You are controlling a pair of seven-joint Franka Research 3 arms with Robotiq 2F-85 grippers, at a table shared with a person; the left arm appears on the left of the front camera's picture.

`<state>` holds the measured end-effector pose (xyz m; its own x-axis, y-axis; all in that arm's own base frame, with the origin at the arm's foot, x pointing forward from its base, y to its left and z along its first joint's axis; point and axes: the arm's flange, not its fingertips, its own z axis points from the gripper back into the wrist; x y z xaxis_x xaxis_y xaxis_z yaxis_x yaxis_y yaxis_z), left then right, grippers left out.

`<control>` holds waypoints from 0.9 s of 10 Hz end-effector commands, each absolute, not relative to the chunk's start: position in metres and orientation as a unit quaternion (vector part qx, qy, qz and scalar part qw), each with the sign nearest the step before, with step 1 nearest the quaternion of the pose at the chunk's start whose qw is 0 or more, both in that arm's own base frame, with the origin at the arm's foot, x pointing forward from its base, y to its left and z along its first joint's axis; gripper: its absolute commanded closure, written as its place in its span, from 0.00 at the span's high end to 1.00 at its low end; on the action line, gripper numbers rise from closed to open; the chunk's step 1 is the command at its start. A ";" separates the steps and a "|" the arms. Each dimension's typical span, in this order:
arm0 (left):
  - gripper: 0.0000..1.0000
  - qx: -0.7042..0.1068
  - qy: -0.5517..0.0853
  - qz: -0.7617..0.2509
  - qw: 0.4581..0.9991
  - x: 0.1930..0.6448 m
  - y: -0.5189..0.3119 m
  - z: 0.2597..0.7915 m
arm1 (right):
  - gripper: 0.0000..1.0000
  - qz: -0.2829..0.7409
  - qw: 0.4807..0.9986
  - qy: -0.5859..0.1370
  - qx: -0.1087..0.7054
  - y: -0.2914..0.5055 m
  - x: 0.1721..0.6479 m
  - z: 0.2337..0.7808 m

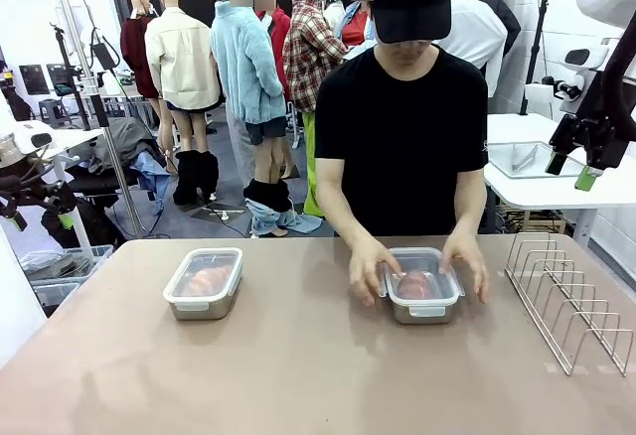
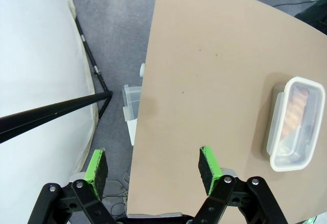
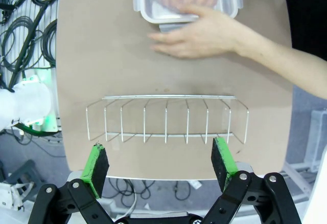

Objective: Place the bread in airtight containers.
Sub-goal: Release when the human grabs the Airtight Container lid.

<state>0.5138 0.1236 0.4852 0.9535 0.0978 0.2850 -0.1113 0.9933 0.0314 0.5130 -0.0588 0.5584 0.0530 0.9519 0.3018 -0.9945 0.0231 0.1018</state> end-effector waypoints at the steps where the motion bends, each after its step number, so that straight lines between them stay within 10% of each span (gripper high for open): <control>1: 0.92 0.029 -0.143 0.057 0.988 0.514 0.123 0.487 | 1.00 0.684 0.711 -0.068 0.146 -0.059 0.517 0.561; 9: 0.92 0.029 -0.143 0.057 0.988 0.514 0.123 0.487 | 1.00 0.684 0.711 -0.068 0.146 -0.059 0.517 0.561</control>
